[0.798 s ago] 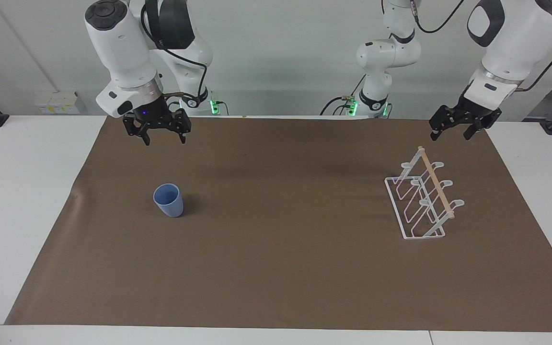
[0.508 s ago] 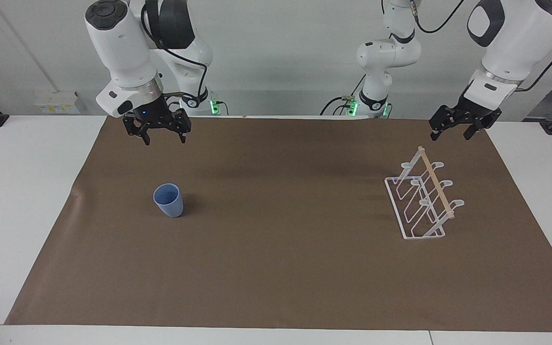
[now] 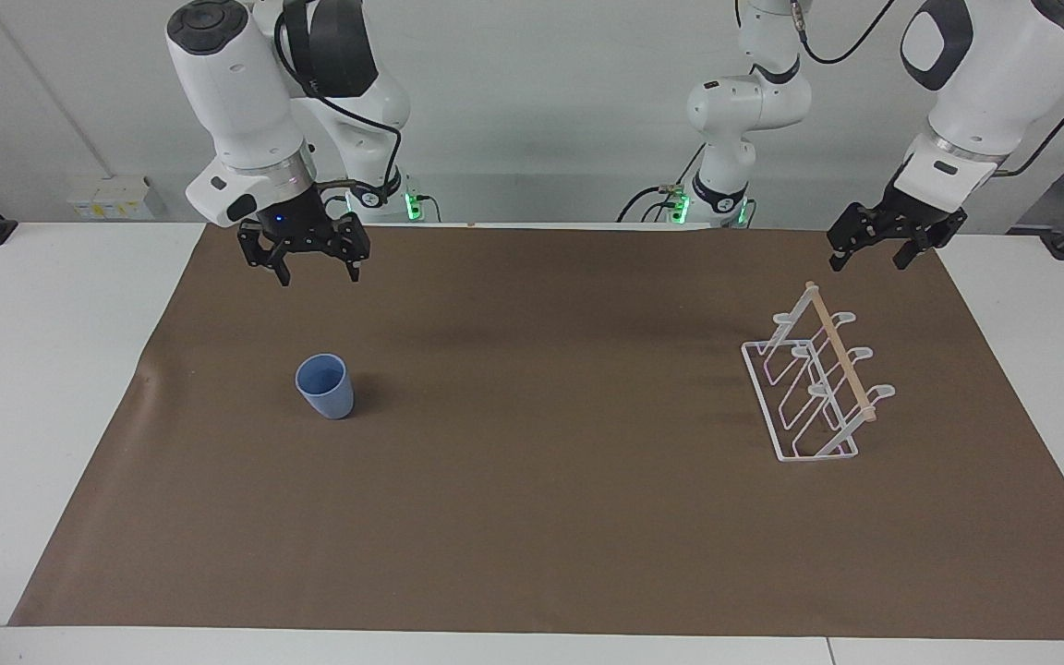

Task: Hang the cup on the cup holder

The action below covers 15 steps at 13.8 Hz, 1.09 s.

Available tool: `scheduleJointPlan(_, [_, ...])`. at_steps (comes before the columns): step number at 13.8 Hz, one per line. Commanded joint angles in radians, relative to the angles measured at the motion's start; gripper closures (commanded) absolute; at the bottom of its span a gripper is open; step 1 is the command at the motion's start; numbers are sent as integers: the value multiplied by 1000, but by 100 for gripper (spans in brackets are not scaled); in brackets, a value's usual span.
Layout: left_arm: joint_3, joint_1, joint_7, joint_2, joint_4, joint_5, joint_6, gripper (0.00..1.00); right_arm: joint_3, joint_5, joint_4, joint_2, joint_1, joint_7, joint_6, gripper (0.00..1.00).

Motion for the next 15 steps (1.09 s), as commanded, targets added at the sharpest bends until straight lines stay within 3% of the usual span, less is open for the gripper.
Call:
scheduleJointPlan(1, [-7,13,9,-19,-21,-7,-5,0,5,30,-124,-28,-3,2,154,0])
scheduleJointPlan(4, [-7,13,9,-19,-21,-7,-5,0,5,30,-229,24,34,11,331,0])
scheduleJointPlan(8, [-7,13,9,-19,-21,-7,-5,0,3,28,-244,156,51,18,455,0])
scheduleJointPlan(15, [-7,15,9,-19,-21,-7,-5,0,-1,10,-326,167,36,2,540,0])
